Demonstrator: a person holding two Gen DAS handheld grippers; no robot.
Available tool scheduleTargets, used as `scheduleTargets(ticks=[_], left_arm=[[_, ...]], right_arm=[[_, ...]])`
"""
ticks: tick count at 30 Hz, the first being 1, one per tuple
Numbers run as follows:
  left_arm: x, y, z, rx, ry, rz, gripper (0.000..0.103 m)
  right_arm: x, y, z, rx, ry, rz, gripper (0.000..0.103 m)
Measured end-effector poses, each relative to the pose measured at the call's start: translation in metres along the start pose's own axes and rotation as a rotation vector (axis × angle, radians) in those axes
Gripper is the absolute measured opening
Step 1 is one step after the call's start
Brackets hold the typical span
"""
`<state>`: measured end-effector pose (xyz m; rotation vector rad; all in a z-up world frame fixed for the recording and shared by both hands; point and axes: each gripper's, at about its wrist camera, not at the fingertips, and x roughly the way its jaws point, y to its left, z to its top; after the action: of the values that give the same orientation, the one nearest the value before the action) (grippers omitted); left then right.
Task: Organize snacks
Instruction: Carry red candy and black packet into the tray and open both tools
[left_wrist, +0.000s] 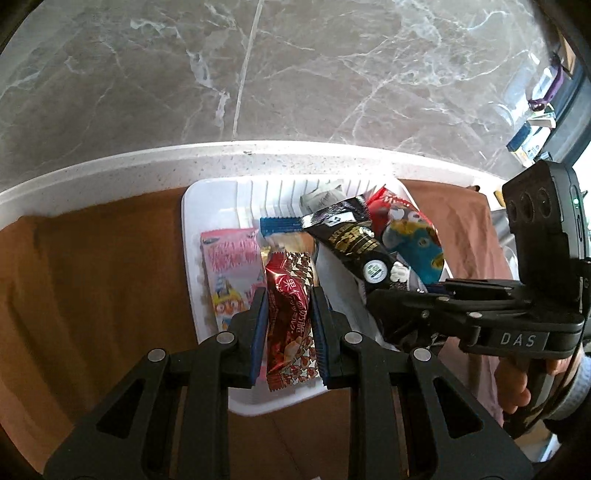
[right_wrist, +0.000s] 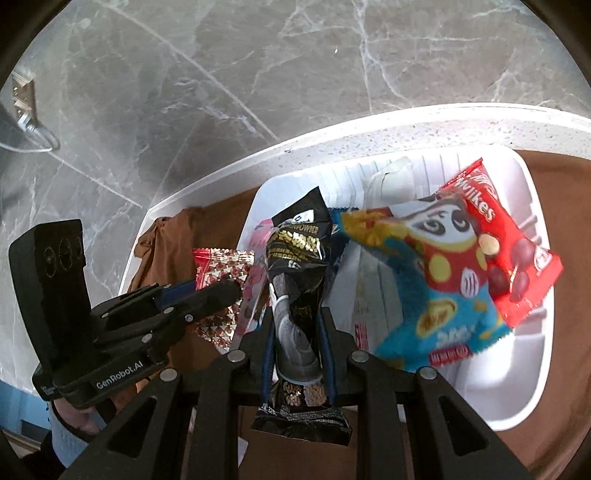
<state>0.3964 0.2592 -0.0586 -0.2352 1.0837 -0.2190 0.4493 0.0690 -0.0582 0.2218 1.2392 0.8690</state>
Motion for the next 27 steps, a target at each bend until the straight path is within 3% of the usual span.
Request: scheduleTargets(ticks=[7, 11, 12, 14, 21, 27], left_arm=[[0.026, 0.006, 0.008, -0.02, 0.029, 0.055, 0.021], [0.026, 0.007, 0.006, -0.022, 0.017, 0.067, 0.025], [0.025, 0.007, 0.007, -0.021, 0.013, 0.072, 0.028], [0.02, 0.007, 0.007, -0.02, -0.003, 0.092, 0.045], [-0.008, -0.001, 0.001, -0.008, -0.048, 0.114, 0.045], [-0.041, -0.019, -0.028, 0.015, -0.063, 0.116, 0.045]], right_arm=[[0.009, 0.003, 0.006, -0.036, 0.003, -0.073, 0.028], [0.0, 0.01, 0.004, -0.065, -0.036, -0.089, 0.046], [-0.002, 0.011, 0.004, -0.073, -0.042, -0.091, 0.046], [-0.01, 0.015, 0.001, -0.097, -0.061, -0.103, 0.046], [-0.044, 0.028, -0.022, -0.164, -0.097, -0.109, 0.046], [-0.073, 0.036, -0.06, -0.217, -0.096, -0.116, 0.046]])
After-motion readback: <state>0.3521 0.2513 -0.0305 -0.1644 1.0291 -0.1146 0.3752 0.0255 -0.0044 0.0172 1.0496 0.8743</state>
